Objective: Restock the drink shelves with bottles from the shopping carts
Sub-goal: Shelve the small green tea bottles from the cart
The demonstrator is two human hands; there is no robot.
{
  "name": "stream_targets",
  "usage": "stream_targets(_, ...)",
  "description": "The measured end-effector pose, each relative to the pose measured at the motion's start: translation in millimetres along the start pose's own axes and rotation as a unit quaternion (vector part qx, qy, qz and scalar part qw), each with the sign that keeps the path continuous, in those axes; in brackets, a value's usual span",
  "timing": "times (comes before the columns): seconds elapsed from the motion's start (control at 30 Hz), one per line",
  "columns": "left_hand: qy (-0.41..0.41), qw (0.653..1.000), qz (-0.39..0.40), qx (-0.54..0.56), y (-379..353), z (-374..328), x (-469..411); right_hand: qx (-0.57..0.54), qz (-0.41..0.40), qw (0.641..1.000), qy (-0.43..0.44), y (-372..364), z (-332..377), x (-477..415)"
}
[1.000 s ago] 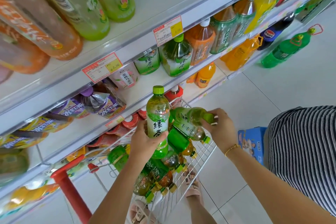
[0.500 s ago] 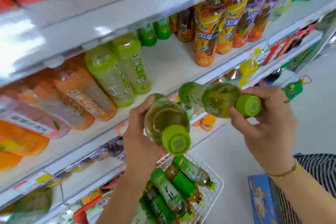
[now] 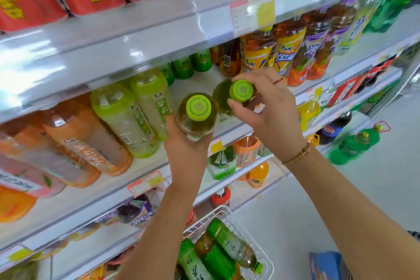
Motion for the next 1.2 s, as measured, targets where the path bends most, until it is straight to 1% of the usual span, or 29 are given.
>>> stream_targets(0.1,0.007,1.0,0.007,-0.022,-5.8,3.0,-3.4,-0.062,-0.006,0.997,-0.038,-11.8,-11.0,-20.0)
stream_targets(0.23,0.024,0.999,0.001,-0.035,-14.8,6.0,-8.6,-0.163,0.044,0.982,-0.081,-25.7,-16.2,-25.3)
stream_targets(0.27,0.033,0.999,-0.003,-0.035,-15.0,8.0,-10.6,-0.192,0.037,0.976,-0.098,-24.4,-16.1,-24.6)
stream_targets(0.33,0.058,0.998,-0.013,-0.027,-15.7,12.6,-16.5,-0.219,-0.011,0.968,-0.126,-20.3,-19.4,-28.0)
stream_targets(0.37,0.066,0.997,-0.022,-0.022,-16.4,14.6,-19.5,-0.2,-0.014,0.971,-0.13,-22.8,-24.0,-31.5)
stream_targets(0.4,0.069,0.997,-0.03,-0.021,-17.4,14.8,-21.6,-0.164,0.009,0.978,-0.132,-28.8,-28.5,-32.2)
stream_targets(0.5,0.056,0.997,-0.051,-0.032,-21.0,12.0,-28.9,-0.046,0.127,0.981,-0.138,-63.7,-42.6,-19.1)
stream_targets(0.57,0.047,0.996,-0.056,-0.042,-22.7,15.4,-32.1,0.027,0.159,0.978,-0.131,-85.0,-51.3,-13.4)
stream_targets(0.63,0.042,0.997,-0.045,-0.051,-23.9,21.8,-32.6,0.065,0.149,0.978,-0.135,-92.8,-55.7,-15.8)
stream_targets(0.73,0.046,0.997,-0.039,-0.05,-24.0,26.3,-33.0,0.091,0.116,0.984,-0.105,-92.8,-58.4,-13.9)
stream_targets(0.77,0.049,0.997,-0.04,-0.046,-24.7,26.4,-33.8,0.12,0.105,0.982,-0.1,-91.4,-59.9,-10.4)
stream_targets(0.8,0.051,0.997,-0.041,-0.046,-25.7,26.2,-34.6,0.169,0.099,0.976,-0.099,-89.0,-61.0,-7.1)
stream_targets(0.83,0.05,0.997,-0.041,-0.047,-26.3,26.2,-35.3,0.225,0.114,0.962,-0.104,-86.3,-61.0,-4.5)
stream_targets(0.93,0.052,0.997,-0.037,-0.047,-25.0,27.1,-35.5,0.361,0.23,0.891,-0.152,-78.3,-53.6,-7.6)
stream_targets(1.03,0.057,0.996,-0.035,-0.051,-24.3,27.5,-34.3,0.449,0.286,0.836,-0.135,-70.1,-49.4,-18.3)
stream_targets(1.1,0.058,0.996,-0.034,-0.057,-24.4,27.3,-33.4,0.468,0.314,0.817,-0.12,-66.3,-49.3,-22.1)
stream_targets(1.13,0.058,0.996,-0.033,-0.061,-24.5,26.8,-33.2,0.469,0.32,0.814,-0.12,-65.0,-50.0,-22.7)
stream_targets(1.2,0.059,0.996,-0.03,-0.064,-24.7,26.4,-32.7,0.455,0.316,0.823,-0.122,-62.8,-50.1,-22.5)
Point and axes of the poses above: each hand's wrist, its own x-axis away from the middle knuckle, its own y-axis out of the back of the hand, z = x × y, the point moved 1 cm from there along -x, towards the middle knuckle, and after that the axes turned 11 degrees about x, right-handed, at the moved point
